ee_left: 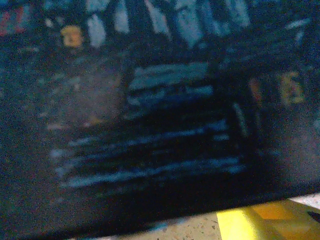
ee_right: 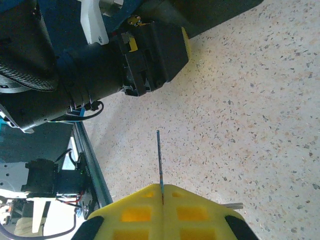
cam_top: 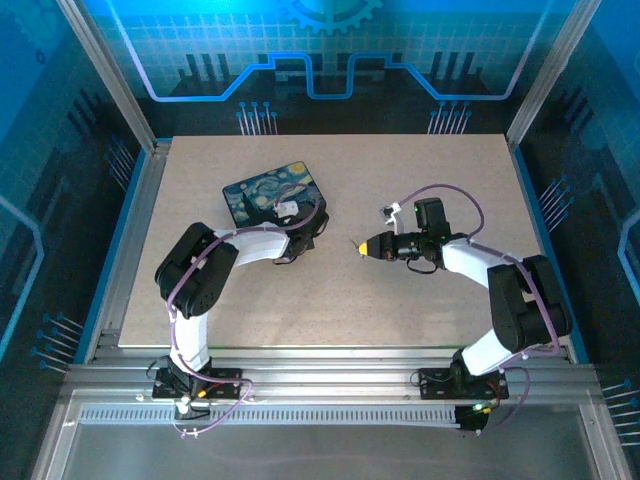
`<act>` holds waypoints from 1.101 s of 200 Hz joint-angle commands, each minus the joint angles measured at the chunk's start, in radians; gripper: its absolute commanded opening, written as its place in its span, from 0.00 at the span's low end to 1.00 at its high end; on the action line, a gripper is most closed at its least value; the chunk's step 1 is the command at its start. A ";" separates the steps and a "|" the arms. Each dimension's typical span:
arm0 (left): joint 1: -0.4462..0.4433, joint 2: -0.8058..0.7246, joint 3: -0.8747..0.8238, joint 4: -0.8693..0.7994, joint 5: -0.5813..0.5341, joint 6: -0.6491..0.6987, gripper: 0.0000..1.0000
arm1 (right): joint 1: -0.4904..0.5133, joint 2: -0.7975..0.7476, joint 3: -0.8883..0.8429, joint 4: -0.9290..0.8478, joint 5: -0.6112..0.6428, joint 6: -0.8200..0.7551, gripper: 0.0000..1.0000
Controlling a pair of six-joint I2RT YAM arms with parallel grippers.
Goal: Unlock the padlock with the key
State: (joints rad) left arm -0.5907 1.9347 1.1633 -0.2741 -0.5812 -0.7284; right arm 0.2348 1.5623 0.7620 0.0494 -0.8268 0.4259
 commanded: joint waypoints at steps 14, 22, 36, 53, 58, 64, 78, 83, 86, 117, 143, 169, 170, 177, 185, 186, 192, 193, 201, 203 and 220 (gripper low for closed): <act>0.012 0.024 0.029 0.045 -0.051 0.026 0.49 | 0.000 0.035 0.031 0.026 -0.035 -0.013 0.00; 0.013 0.027 0.032 0.048 -0.054 0.030 0.46 | 0.001 0.040 0.030 0.029 -0.037 -0.011 0.00; 0.017 0.031 0.028 0.053 -0.054 0.036 0.41 | 0.002 0.044 0.027 0.032 -0.041 -0.011 0.00; 0.019 0.027 0.020 0.055 -0.059 0.039 0.36 | 0.005 0.045 0.022 0.033 -0.042 -0.012 0.00; 0.019 0.024 0.017 0.058 -0.060 0.041 0.34 | 0.007 0.045 0.021 0.033 -0.042 -0.013 0.00; 0.020 0.019 0.012 0.060 -0.060 0.043 0.32 | 0.007 0.045 0.019 0.034 -0.042 -0.014 0.00; 0.022 0.006 0.004 0.064 -0.059 0.056 0.27 | 0.012 0.046 0.016 0.032 -0.041 -0.015 0.00; 0.022 0.002 0.003 0.064 -0.055 0.062 0.25 | 0.013 0.048 0.015 0.032 -0.040 -0.015 0.00; 0.022 -0.002 0.003 0.063 -0.052 0.065 0.25 | 0.014 0.048 0.014 0.031 -0.039 -0.015 0.00; 0.027 -0.056 0.007 0.003 0.029 0.089 0.16 | 0.037 0.045 0.025 -0.023 -0.005 -0.041 0.00; 0.046 -0.115 0.024 -0.106 0.224 0.089 0.11 | 0.062 0.042 0.026 -0.038 0.013 -0.041 0.00; 0.092 -0.195 0.032 -0.191 0.471 0.067 0.07 | 0.100 0.026 0.016 -0.030 0.047 -0.035 0.00; 0.093 -0.197 0.034 -0.194 0.479 0.066 0.07 | 0.101 0.026 0.016 -0.029 0.049 -0.034 0.00; 0.101 -0.216 0.039 -0.214 0.522 0.064 0.06 | 0.109 0.022 0.010 -0.019 0.057 -0.029 0.00; 0.105 -0.232 0.056 -0.249 0.551 0.068 0.04 | 0.113 0.021 0.002 0.001 0.062 -0.018 0.00; 0.105 -0.234 0.057 -0.253 0.556 0.068 0.04 | 0.114 0.021 0.001 0.003 0.062 -0.016 0.00; 0.109 -0.244 0.066 -0.264 0.589 0.067 0.03 | 0.116 0.021 -0.006 0.022 0.063 -0.003 0.00; 0.111 -0.246 0.067 -0.267 0.589 0.066 0.03 | 0.116 0.021 -0.008 0.026 0.063 -0.001 0.00; 0.116 -0.258 0.072 -0.273 0.643 0.058 0.02 | 0.118 0.023 -0.013 0.045 0.057 0.011 0.00; 0.118 -0.261 0.073 -0.275 0.653 0.056 0.02 | 0.119 0.023 -0.013 0.049 0.057 0.014 0.00; 0.123 -0.273 0.103 -0.320 0.699 0.057 0.04 | 0.139 0.025 -0.010 0.056 0.063 0.015 0.00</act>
State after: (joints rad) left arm -0.4759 1.6981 1.2148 -0.4816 -0.0555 -0.6563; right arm 0.3470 1.5993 0.7616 0.0669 -0.7792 0.4271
